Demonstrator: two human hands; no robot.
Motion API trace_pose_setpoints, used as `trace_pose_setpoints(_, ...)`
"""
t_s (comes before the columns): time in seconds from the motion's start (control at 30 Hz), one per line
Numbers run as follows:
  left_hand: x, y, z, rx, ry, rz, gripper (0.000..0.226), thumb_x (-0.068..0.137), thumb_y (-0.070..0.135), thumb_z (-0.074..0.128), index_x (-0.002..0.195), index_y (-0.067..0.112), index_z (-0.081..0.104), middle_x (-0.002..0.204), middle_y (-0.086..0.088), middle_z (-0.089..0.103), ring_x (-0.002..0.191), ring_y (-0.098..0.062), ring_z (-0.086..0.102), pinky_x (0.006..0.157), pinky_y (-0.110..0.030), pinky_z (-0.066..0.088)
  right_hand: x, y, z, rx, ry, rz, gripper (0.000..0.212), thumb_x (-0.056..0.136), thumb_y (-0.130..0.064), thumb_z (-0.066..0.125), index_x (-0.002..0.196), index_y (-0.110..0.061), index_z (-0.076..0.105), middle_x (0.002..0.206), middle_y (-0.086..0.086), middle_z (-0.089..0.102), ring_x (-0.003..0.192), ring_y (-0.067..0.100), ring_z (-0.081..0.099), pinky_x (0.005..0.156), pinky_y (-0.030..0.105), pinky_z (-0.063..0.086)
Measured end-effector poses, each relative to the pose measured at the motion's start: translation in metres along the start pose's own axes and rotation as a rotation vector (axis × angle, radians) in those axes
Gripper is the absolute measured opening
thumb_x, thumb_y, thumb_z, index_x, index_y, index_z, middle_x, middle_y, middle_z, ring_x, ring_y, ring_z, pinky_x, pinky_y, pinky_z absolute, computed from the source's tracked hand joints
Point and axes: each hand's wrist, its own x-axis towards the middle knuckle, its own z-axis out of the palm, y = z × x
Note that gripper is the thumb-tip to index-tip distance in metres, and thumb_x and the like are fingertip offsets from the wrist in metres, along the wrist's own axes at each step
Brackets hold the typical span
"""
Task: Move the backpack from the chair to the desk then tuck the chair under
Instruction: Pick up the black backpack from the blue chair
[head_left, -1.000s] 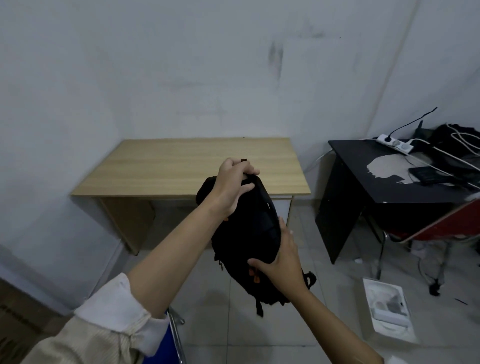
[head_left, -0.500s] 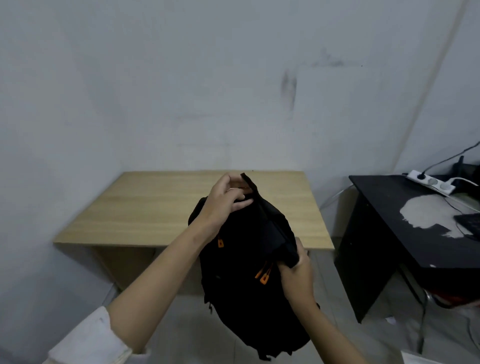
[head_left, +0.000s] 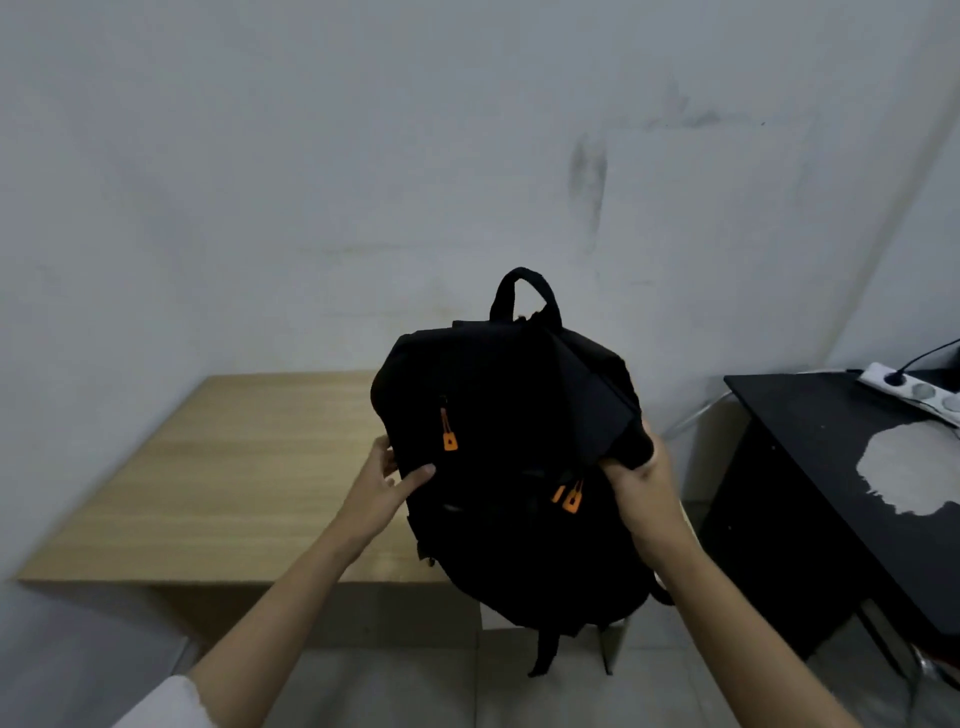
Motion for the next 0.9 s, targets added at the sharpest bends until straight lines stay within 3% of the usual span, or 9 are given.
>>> trace_pose_setpoints(0.07, 0.029, -0.001, 0.005, 0.046, -0.031, 0.021, 0.059, 0.081, 0.041, 0.064, 0.133, 0.025, 0.042, 0.129, 0.006, 0.055, 0.116, -0.018, 0.053, 0.096, -0.037, 0.045, 0.030, 0.013, -0.001, 0.010, 0.028, 0.040, 0.044, 0.079, 0.007, 0.055, 0.103, -0.029, 0.059, 0.091, -0.011, 0.070, 0.085, 0.001, 0.066, 0.069, 0.013, 0.050)
trace_pose_setpoints(0.13, 0.064, -0.004, 0.012, 0.094, 0.060, 0.036, 0.044, 0.088, 0.031, 0.063, 0.128, 0.021, 0.050, 0.121, 0.003, 0.061, 0.107, -0.018, 0.059, 0.087, -0.031, 0.048, 0.066, 0.034, -0.004, 0.000, 0.055, 0.079, 0.053, 0.082, 0.018, 0.050, 0.098, -0.031, 0.059, 0.090, -0.007, 0.068, 0.079, -0.001, 0.066, 0.066, 0.012, 0.050)
trace_pose_setpoints(0.27, 0.115, -0.005, 0.026, 0.228, 0.157, 0.103, 0.021, 0.091, 0.013, 0.059, 0.111, 0.013, 0.061, 0.102, -0.001, 0.067, 0.083, -0.013, 0.061, 0.066, -0.013, 0.045, 0.118, 0.073, -0.013, 0.009, 0.100, 0.160, 0.046, 0.080, 0.010, 0.057, 0.093, -0.034, 0.061, 0.079, -0.018, 0.073, 0.076, 0.001, 0.067, 0.063, 0.013, 0.052)
trace_pose_setpoints(0.43, 0.194, 0.002, 0.038, 0.316, 0.179, 0.113, 0.016, 0.088, 0.011, 0.062, 0.104, 0.014, 0.064, 0.089, 0.005, 0.065, 0.068, -0.002, 0.053, 0.056, -0.005, 0.038, 0.190, 0.120, -0.027, 0.047, 0.137, 0.330, 0.029, 0.082, 0.015, 0.055, 0.097, -0.009, 0.061, 0.064, -0.008, 0.072, 0.064, 0.013, 0.067, 0.052, 0.017, 0.052)
trace_pose_setpoints(0.63, 0.269, 0.003, 0.053, 0.365, 0.193, 0.037, 0.017, 0.086, 0.013, 0.063, 0.103, 0.013, 0.065, 0.091, -0.005, 0.070, 0.066, -0.018, 0.056, 0.055, -0.013, 0.039, 0.269, 0.171, -0.035, 0.064, 0.107, 0.437, 0.024, 0.083, 0.005, 0.063, 0.103, -0.009, 0.063, 0.088, 0.008, 0.070, 0.076, 0.022, 0.067, 0.058, 0.022, 0.056)
trace_pose_setpoints(0.8, 0.329, -0.005, 0.062, 0.402, 0.223, -0.021, 0.014, 0.085, 0.010, 0.064, 0.099, 0.010, 0.065, 0.088, -0.004, 0.067, 0.069, -0.015, 0.055, 0.055, -0.010, 0.039, 0.339, 0.221, -0.028, 0.069, 0.075, 0.537, 0.020, 0.080, 0.002, 0.069, 0.093, -0.014, 0.066, 0.095, 0.015, 0.071, 0.084, 0.031, 0.067, 0.079, 0.044, 0.056)
trace_pose_setpoints(0.9, 0.355, -0.009, 0.066, 0.429, 0.250, -0.050, 0.013, 0.085, 0.009, 0.064, 0.097, 0.007, 0.065, 0.083, -0.001, 0.062, 0.075, -0.018, 0.053, 0.061, -0.023, 0.035, 0.373, 0.245, -0.023, 0.044, 0.076, 0.576, 0.022, 0.076, 0.001, 0.073, 0.093, -0.010, 0.067, 0.099, 0.018, 0.071, 0.090, 0.035, 0.067, 0.086, 0.051, 0.054)
